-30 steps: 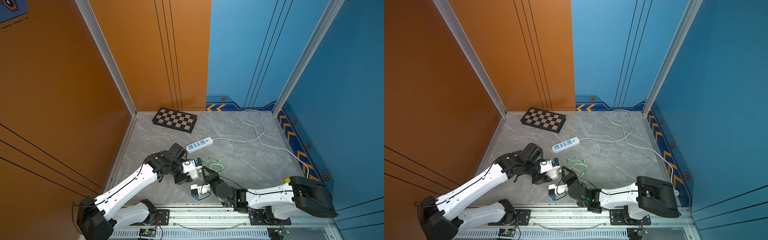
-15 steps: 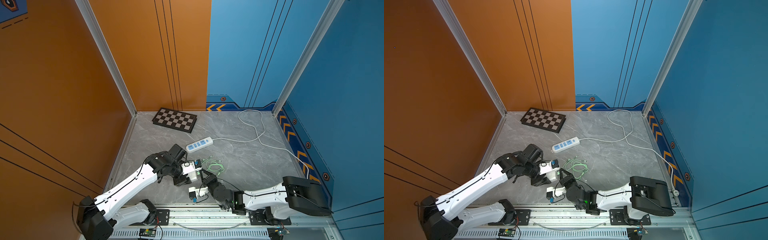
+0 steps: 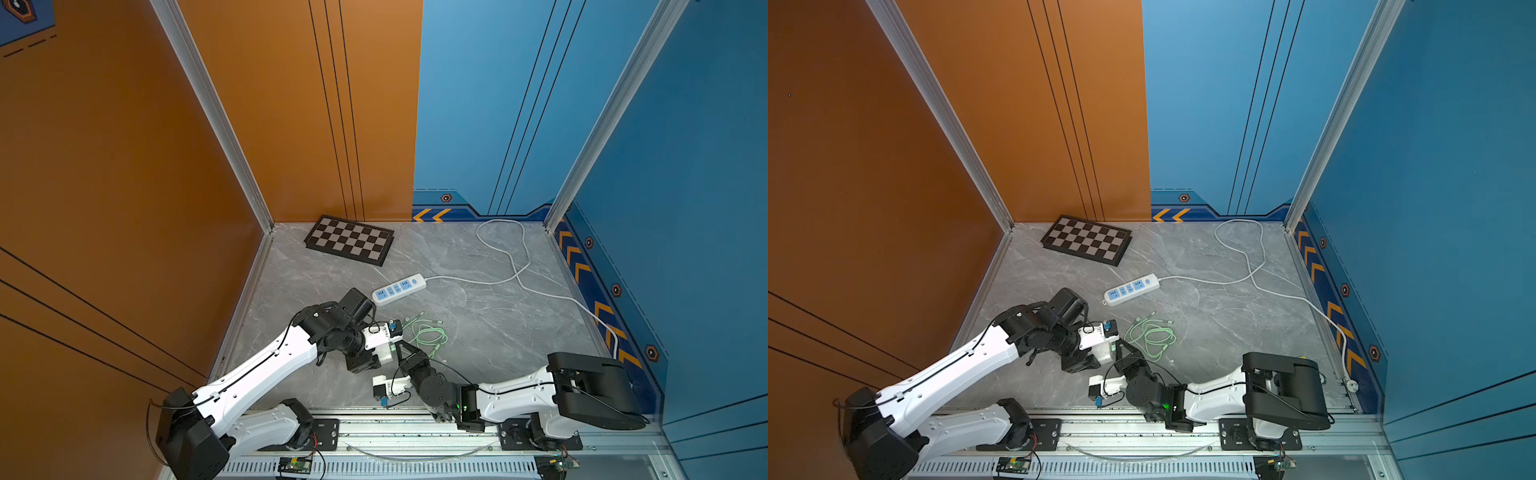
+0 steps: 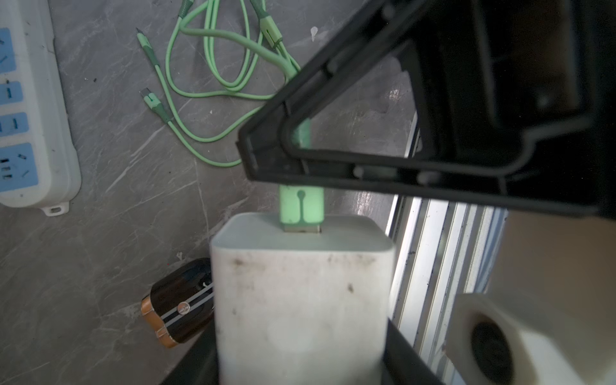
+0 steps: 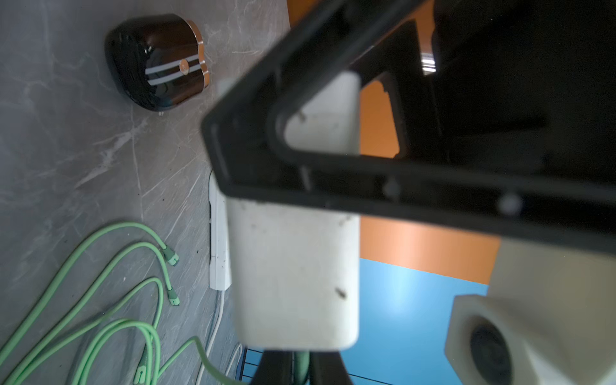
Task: Charge the electric shaver
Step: Insert the charging cable into the plug.
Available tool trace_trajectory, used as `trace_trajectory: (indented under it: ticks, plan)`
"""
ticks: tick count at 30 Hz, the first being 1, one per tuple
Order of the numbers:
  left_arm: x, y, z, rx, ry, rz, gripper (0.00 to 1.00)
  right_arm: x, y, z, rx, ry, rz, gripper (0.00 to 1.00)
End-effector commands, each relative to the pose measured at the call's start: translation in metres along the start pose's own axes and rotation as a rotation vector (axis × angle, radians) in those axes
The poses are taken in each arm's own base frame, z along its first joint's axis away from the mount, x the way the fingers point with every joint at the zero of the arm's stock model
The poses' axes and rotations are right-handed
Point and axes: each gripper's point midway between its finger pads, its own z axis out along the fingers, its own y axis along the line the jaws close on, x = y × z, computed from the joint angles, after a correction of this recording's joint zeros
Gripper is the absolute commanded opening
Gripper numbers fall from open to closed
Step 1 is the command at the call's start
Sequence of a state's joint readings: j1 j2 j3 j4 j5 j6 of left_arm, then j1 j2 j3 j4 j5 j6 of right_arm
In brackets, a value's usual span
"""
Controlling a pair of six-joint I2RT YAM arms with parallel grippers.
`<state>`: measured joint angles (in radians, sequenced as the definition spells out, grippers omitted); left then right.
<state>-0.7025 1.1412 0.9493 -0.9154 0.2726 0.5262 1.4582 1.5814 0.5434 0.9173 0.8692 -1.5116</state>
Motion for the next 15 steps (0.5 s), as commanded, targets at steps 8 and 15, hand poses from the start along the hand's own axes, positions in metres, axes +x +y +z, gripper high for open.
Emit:
trace_trajectory:
  ticks: [8,15]
  plan:
    - [-0.070,0.017,-0.024,-0.022,-0.236,0.017,0.00,-0.046,-0.014,-0.004,0.025,-0.144,0.077,0.00]
    - [-0.064,0.030,-0.013,-0.052,-0.212,-0.006,0.00,-0.017,-0.017,0.003,-0.086,-0.062,0.186,0.05]
